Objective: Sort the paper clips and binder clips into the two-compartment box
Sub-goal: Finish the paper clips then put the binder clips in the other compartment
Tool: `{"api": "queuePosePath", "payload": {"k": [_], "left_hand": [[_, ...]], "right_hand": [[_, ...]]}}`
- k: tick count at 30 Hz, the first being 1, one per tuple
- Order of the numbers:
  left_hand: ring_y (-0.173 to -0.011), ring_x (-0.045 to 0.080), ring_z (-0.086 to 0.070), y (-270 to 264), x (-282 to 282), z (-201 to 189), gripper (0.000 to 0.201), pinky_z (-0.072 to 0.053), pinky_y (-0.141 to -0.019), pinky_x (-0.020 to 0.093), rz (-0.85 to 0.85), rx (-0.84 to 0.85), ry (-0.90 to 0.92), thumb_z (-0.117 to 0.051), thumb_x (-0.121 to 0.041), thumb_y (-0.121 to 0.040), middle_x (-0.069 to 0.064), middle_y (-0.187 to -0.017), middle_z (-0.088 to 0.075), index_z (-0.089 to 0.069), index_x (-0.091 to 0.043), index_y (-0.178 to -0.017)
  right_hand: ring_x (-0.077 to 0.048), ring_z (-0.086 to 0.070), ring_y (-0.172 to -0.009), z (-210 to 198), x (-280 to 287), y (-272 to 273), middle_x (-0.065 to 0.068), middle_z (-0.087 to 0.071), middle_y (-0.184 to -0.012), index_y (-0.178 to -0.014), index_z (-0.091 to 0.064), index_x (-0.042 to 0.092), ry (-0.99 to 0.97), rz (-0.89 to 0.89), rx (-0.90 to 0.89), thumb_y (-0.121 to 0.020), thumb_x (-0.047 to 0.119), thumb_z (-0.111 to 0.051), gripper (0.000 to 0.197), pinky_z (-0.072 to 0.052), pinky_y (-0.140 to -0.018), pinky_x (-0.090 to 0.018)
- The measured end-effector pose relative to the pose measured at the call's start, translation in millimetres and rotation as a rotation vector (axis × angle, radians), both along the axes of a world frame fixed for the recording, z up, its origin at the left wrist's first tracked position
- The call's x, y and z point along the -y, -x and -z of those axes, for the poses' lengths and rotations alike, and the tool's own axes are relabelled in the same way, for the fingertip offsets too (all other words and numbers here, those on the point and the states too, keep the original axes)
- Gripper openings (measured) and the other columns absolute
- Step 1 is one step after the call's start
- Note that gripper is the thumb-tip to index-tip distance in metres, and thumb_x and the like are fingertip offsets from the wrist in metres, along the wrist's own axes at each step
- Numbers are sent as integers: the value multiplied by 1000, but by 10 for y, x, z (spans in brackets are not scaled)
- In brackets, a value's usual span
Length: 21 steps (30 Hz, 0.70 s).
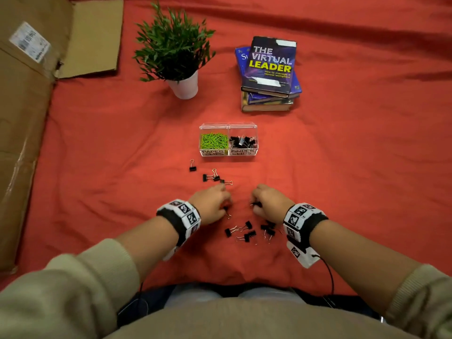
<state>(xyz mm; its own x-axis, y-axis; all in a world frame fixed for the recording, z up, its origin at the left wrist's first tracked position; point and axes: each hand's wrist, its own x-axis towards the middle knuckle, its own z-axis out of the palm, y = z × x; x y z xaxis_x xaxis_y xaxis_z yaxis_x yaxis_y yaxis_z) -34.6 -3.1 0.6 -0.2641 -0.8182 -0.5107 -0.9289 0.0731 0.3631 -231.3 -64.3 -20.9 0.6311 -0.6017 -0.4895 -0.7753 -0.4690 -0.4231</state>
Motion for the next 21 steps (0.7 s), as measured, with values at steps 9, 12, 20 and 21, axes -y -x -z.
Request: {"api": "queuePosePath", "payload": {"k": [9,12,20,21], "left_hand": [[-105,32,-53,-12,-207,101,18,-40,-84,39,-33,36,77,-49,-10,-86,14,-113,-54,-54,-4,-102],[-100,33,-56,-137,-246,148,14,-43,-83,38,-252,-80,77,-52,-9,-81,12,-105,-59,-54,-9,-95],[-102,37,-58,-87,-316,258,24,-48,-85,48,-401,-36,45,-50,-19,-90,14,-115,-48,-50,-8,-111],[-101,37,-58,-67,-315,256,26,-49,-84,47,-401,-21,46,-52,-24,-90,14,-116,-47,-49,-8,-111]], "right_hand": [[-14,-56,-78,-183,251,-515,-7,-67,-91,-93,-66,2,-132,382,328,-80,9,-67,14,-44,-71,-25],[-19,-53,-82,-142,257,-798,-10,-60,-101,-93,-64,7,-40,257,287,-80,12,-65,15,-40,-74,-25],[-36,-53,-104,24,124,-1009,-19,-47,-115,-110,-54,1,109,18,54,-83,11,-59,29,-44,-89,-39],[-36,-53,-104,24,118,-1008,-19,-47,-115,-111,-54,1,117,2,42,-83,10,-59,30,-44,-88,-40]]}}
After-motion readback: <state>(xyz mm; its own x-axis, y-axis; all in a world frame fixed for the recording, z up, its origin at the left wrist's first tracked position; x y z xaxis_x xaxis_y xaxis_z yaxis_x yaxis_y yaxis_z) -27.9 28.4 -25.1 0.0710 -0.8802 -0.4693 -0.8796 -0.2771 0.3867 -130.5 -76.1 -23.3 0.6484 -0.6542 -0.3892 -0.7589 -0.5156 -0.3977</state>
